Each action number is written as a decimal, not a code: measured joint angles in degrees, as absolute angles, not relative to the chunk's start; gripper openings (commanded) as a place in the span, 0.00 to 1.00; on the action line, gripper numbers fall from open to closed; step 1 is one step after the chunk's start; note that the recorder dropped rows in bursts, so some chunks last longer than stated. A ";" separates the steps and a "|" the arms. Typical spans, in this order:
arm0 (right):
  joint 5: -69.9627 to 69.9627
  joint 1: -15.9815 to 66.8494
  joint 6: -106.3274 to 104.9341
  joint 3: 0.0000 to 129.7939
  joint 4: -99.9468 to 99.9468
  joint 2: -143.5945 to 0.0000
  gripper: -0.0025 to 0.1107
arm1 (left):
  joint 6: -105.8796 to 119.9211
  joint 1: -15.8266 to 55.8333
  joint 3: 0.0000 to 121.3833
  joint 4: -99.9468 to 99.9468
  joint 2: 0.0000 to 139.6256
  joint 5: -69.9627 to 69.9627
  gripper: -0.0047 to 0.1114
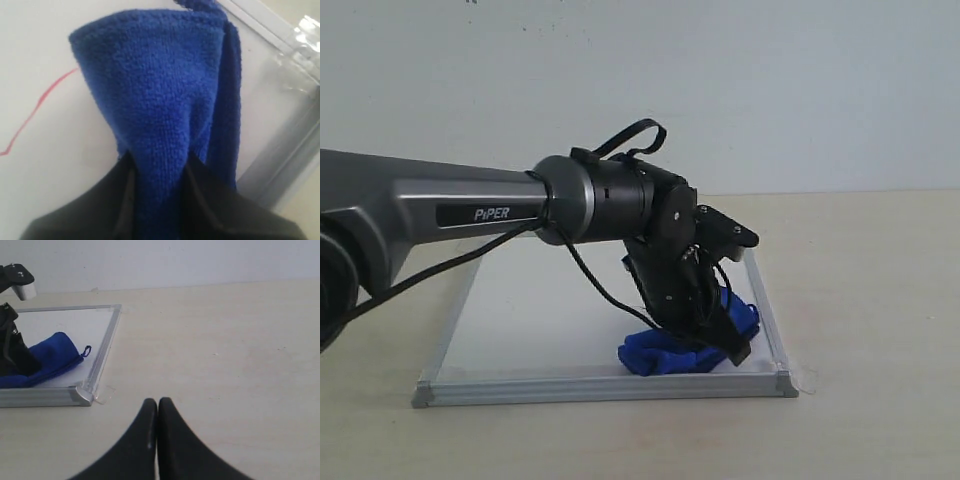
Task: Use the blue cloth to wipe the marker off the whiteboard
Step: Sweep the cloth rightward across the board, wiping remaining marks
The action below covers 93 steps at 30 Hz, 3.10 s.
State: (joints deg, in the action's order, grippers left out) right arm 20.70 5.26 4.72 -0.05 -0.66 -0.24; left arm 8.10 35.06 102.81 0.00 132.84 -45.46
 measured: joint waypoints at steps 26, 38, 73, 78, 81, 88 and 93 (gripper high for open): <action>19.44 5.26 4.72 -0.05 -0.66 -0.24 0.02 | -0.61 32.05 107.23 -3.53 135.43 -50.46 0.07; 19.44 5.26 4.72 -0.05 -0.66 -0.24 0.02 | -1.30 29.18 112.42 -6.76 137.87 -52.27 0.07; 19.33 5.26 4.72 -0.05 -0.66 -0.24 0.02 | 3.81 36.41 116.52 -7.52 140.75 -52.82 0.07; 19.33 5.26 4.72 -0.05 -0.66 -0.24 0.02 | 2.28 34.58 117.03 -6.35 140.75 -52.52 0.07; 19.33 5.26 4.72 -0.05 -0.66 -0.24 0.02 | -0.62 31.62 117.17 -4.84 140.86 -52.40 0.07; 19.33 5.26 4.72 -0.05 -0.66 -0.24 0.02 | -3.90 24.62 117.21 -3.84 141.08 -52.51 0.07; 19.33 5.26 4.72 -0.05 -0.66 -0.24 0.02 | 1.35 26.37 117.43 -2.58 141.08 -52.51 0.07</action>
State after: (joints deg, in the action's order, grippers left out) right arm 19.33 5.26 4.72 -0.05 -0.66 -0.24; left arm 1.35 26.37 117.43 -2.58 141.08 -52.51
